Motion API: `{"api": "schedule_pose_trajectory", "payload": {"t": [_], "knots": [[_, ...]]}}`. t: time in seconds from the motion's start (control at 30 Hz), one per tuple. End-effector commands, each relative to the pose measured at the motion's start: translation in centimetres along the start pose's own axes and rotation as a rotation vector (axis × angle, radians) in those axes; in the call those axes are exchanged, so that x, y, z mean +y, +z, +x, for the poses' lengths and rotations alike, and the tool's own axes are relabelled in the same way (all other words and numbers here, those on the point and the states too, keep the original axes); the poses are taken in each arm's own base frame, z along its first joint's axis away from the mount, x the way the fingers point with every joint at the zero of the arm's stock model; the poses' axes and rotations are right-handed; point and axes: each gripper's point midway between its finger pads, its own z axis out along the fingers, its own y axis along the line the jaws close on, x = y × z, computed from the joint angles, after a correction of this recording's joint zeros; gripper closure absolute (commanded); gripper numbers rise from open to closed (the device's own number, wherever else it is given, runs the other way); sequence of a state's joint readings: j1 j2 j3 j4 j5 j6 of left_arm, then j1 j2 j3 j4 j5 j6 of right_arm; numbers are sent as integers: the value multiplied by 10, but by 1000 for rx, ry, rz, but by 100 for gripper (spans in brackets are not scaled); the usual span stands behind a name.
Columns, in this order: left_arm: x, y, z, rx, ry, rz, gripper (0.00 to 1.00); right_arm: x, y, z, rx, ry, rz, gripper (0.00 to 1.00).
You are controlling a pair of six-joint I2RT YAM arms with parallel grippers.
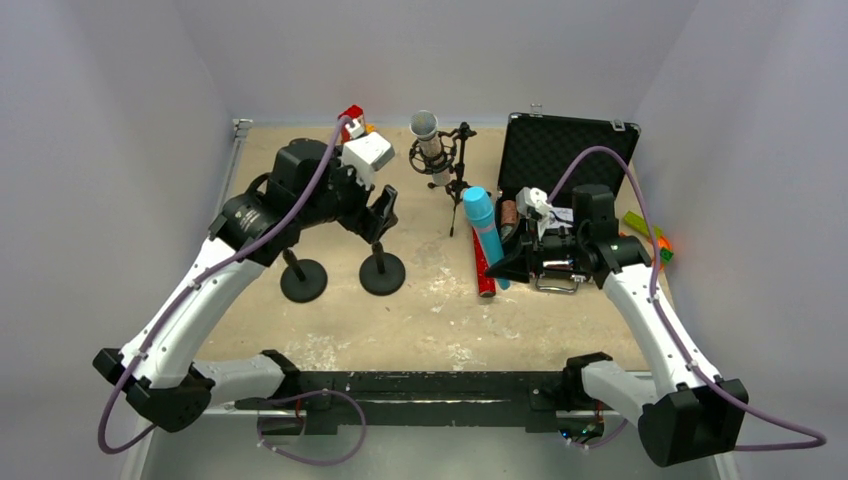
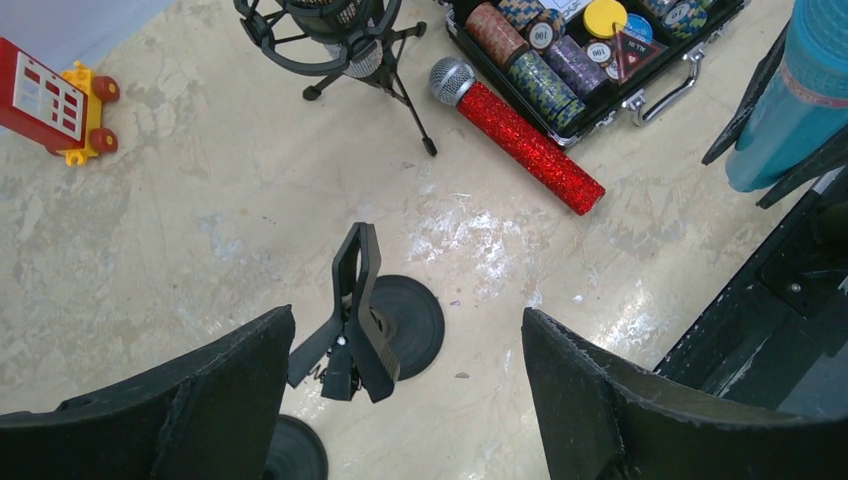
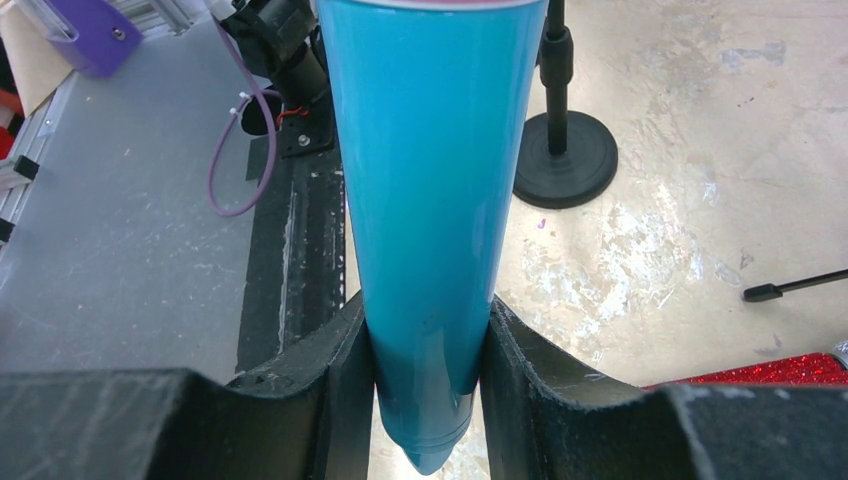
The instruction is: Attach the microphones to the stand
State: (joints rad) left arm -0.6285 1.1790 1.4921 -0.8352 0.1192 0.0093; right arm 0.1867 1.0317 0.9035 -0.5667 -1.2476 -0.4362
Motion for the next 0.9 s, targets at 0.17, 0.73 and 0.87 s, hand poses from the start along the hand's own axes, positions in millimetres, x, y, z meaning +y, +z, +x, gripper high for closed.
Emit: {"api": "schedule_pose_trajectory", "payload": {"t": [0.17,0.73,0.87], "knots": [[22,16,-4,143,24,-41,21,-1,-5,-15,-31,-51,-15,100],[21,47,19,274,136,53,74,-2,-9,-17,-45,-39,-16,100],[9,44,19,257,185,137,95,-1,-11,-18,-50,-42,-16,100]]}}
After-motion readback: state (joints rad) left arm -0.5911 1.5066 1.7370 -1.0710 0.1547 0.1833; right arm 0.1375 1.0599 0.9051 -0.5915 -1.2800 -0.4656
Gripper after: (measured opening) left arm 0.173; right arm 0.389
